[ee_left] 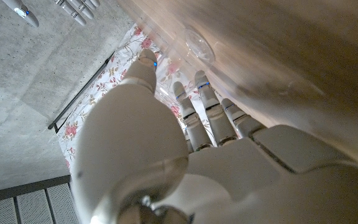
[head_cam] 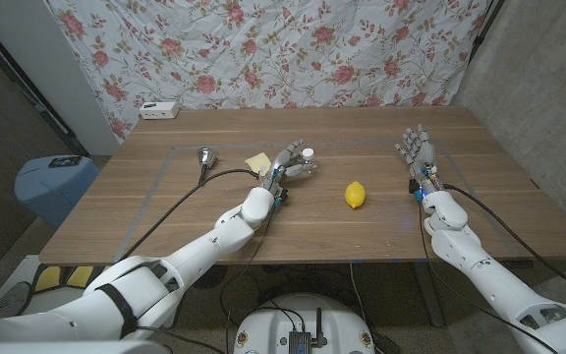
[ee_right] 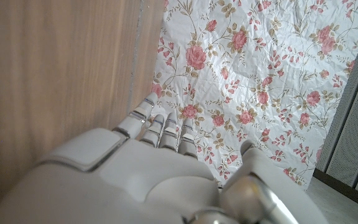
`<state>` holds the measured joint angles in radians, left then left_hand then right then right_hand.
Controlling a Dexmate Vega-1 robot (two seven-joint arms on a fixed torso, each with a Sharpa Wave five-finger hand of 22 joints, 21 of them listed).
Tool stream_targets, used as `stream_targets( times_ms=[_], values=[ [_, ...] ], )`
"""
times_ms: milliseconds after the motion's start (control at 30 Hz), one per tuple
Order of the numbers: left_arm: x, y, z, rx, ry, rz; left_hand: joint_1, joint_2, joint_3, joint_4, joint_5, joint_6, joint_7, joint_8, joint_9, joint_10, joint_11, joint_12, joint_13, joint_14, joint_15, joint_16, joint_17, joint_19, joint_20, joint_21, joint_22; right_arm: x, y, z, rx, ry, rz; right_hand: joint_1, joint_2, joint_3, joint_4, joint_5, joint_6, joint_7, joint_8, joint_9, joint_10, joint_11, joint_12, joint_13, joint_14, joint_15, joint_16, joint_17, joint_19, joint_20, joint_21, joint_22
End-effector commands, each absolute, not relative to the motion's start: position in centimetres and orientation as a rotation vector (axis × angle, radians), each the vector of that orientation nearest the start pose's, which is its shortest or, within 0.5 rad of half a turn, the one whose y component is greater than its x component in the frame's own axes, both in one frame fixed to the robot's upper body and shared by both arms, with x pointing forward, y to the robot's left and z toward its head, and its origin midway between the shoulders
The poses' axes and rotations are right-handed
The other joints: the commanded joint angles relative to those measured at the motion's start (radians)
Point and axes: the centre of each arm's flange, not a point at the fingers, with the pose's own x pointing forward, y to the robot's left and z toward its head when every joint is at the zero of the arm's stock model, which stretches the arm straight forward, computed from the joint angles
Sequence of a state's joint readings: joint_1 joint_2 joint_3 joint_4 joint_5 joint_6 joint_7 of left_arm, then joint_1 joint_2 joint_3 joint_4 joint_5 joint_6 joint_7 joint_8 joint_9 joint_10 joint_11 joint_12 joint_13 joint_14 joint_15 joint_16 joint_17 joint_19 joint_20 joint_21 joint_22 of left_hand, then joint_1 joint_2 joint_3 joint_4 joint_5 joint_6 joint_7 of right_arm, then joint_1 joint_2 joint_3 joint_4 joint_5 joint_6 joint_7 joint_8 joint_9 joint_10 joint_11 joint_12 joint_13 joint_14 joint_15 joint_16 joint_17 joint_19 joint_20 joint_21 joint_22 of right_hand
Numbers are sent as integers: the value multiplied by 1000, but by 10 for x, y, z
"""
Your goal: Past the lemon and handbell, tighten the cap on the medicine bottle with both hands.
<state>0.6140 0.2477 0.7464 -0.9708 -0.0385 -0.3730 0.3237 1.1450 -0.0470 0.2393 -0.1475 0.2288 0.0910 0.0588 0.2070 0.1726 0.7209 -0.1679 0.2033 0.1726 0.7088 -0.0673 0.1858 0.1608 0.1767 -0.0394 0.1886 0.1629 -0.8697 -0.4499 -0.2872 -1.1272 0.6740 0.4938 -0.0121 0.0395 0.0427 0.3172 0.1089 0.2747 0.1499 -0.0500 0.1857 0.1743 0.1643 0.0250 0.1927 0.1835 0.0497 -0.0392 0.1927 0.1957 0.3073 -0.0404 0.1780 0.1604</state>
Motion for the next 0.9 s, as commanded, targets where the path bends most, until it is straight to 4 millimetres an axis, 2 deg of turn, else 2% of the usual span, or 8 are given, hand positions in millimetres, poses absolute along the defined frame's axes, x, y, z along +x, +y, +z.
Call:
stream_targets(
  times_ms=[33, 133, 233, 367, 533, 900],
  values=[
    [682, 101, -61, 468, -684, -148, 24, 20, 4, -2, -6, 40, 24, 1, 2, 33, 6, 1, 3, 35, -148, 6, 4, 28, -151, 6, 2, 655, -347, -62, 159, -667, 13, -2, 7, -4, -1, 4, 1, -7, 3, 5, 8, -1, 4, 5, 8, 2, 5, 2, 3, -44, 7, 5],
    [682, 101, -61, 467, -687, -142, 35, 32, 11, -2, -11, 52, 42, -1, 2, 49, 6, 2, 3, 52, -147, 6, 3, 45, -153, 8, 2, 654, -347, -62, 157, -666, 11, -2, 7, -4, -1, 4, 1, -6, 3, 5, 6, -5, 3, 5, 8, 1, 5, 2, 3, -43, 7, 5],
    [682, 101, -61, 469, -692, -136, 40, 36, 15, -3, -13, 59, 44, -1, 2, 57, 7, 2, 3, 56, -145, 2, 2, 51, -152, 8, 2, 654, -347, -62, 158, -666, 11, -2, 7, -5, -1, 4, 1, -7, 3, 5, 6, -4, 3, 5, 8, 2, 5, 2, 3, -43, 7, 5],
    [682, 100, -59, 471, -700, -122, 43, 62, 29, 3, -20, 75, 48, -2, 2, 85, 4, 6, 3, 87, -143, 5, 3, 63, -151, 7, 2, 654, -347, -62, 159, -664, 12, -2, 7, -5, -1, 4, 1, -7, 3, 5, 7, 0, 3, 5, 8, 2, 5, 2, 3, -42, 7, 5],
    [680, 99, -56, 468, -710, -108, 54, 76, 45, 0, -28, 95, 56, -3, 2, 106, 5, 5, 3, 109, -143, -2, 1, 85, -151, 8, 1, 655, -347, -63, 161, -662, 14, -2, 7, -6, -1, 4, 1, -7, 3, 5, 7, -1, 3, 5, 8, 2, 5, 2, 3, -42, 7, 5],
    [674, 95, -46, 481, -732, -83, 60, 89, 62, -1, -38, 111, 73, -7, 2, 132, 1, 4, 4, 133, -140, -7, 0, 112, -149, 9, 1, 659, -347, -61, 160, -662, 24, -2, 7, -7, -1, 5, 1, -6, 3, 5, 7, -2, 3, 5, 8, 3, 5, 2, 3, -42, 7, 5]
  ],
)
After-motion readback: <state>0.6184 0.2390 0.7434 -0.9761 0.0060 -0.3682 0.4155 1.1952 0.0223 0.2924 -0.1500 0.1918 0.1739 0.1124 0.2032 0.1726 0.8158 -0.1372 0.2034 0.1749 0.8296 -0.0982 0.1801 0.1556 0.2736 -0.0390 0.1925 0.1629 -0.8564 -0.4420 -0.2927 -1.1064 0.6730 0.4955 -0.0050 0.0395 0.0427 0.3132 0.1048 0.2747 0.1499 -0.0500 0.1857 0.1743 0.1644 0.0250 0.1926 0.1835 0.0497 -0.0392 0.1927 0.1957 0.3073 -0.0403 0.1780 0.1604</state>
